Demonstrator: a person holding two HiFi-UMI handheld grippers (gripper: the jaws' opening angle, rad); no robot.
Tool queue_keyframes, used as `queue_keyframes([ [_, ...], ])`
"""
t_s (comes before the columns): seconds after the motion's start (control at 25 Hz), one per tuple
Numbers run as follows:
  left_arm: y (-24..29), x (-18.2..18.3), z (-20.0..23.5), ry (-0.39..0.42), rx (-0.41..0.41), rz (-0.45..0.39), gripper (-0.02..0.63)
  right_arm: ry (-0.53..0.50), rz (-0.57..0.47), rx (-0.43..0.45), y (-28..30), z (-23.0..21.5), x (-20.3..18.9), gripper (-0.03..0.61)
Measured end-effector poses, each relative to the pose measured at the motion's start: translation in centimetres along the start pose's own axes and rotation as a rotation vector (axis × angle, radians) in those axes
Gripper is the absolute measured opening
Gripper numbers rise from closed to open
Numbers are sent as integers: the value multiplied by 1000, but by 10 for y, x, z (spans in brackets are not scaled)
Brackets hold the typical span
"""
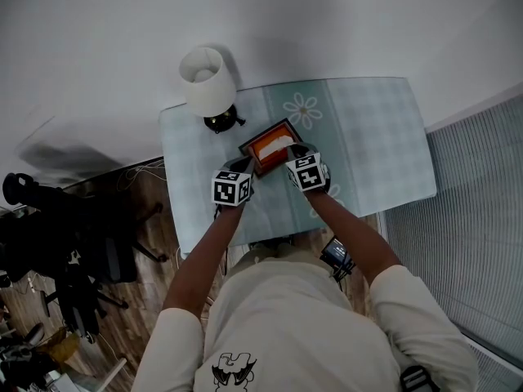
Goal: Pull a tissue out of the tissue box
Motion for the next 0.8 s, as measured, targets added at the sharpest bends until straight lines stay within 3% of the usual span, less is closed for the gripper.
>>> queue_keyframes([
  [0.8,-56,4,-46,75,43,-124,6,82,-125,76,-94,46,-19,14],
])
Point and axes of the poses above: the fingertips, and each gripper's own axes: y forward along the fingers, z to its left, x out of its top, the point moved 5 cm from there along -y, backward along the fingers, and after that the axes turned 15 degrees about y, right-handed, at the moved point
